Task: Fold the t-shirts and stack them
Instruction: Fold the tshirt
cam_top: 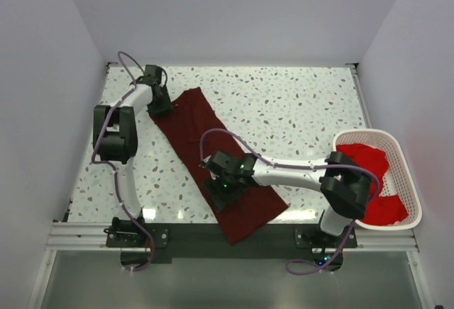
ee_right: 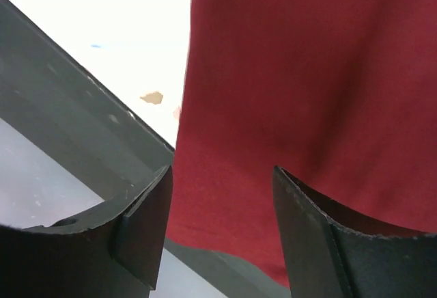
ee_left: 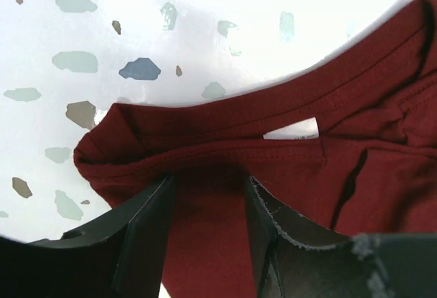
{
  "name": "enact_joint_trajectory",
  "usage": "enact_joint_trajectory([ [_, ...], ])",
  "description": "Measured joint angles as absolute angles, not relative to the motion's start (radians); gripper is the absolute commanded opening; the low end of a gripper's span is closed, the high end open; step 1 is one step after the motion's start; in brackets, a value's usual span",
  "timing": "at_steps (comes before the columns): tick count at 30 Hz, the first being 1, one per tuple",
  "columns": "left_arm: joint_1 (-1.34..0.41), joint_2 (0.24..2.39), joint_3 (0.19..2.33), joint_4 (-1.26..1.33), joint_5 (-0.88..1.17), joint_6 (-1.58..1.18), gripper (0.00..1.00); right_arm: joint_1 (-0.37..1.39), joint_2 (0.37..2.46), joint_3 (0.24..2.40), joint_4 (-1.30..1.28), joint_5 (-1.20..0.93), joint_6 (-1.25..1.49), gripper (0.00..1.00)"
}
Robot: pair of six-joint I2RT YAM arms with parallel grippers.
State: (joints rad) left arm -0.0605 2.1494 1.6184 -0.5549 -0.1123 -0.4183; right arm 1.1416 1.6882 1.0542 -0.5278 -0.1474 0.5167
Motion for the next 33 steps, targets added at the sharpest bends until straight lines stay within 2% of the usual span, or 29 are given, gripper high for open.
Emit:
enact_joint_trajectory([
  [5, -0.060, 2.081, 1.617, -0.579, -0.097, -0.402, 0.73, 1.054, 1.694, 1.272, -0.619, -0.097, 0.419, 0.61],
  [9, -0.060, 1.826, 1.553, -0.580, -0.134, -0.406, 0.89, 0.933, 1.748, 1.434, -0.583, -0.107, 0.336, 0.56],
  [10, -0.060, 1.730, 1.516, -0.562, -0.151, -0.408, 1.00, 0.905, 1.774, 1.473, -0.569, -0.116, 0.319, 0.55],
  [14, -0.059, 1.313, 1.330, -0.472, -0.228, -0.428, 1.00, 0.821, 1.937, 1.615, -0.485, -0.161, 0.271, 0.49],
  [18, -0.059, 1.010, 1.079, -0.384, -0.270, -0.455, 1.00, 0.788, 2.109, 1.721, -0.403, -0.206, 0.252, 0.46],
  [25, -0.059, 0.897, 0.728, -0.394, -0.268, -0.466, 1.00, 0.752, 2.368, 1.892, -0.261, -0.279, 0.281, 0.47],
  [33, -0.059, 0.911, 0.677, -0.373, -0.220, -0.448, 1.00, 0.673, 2.500, 2.034, -0.187, -0.297, 0.419, 0.52],
])
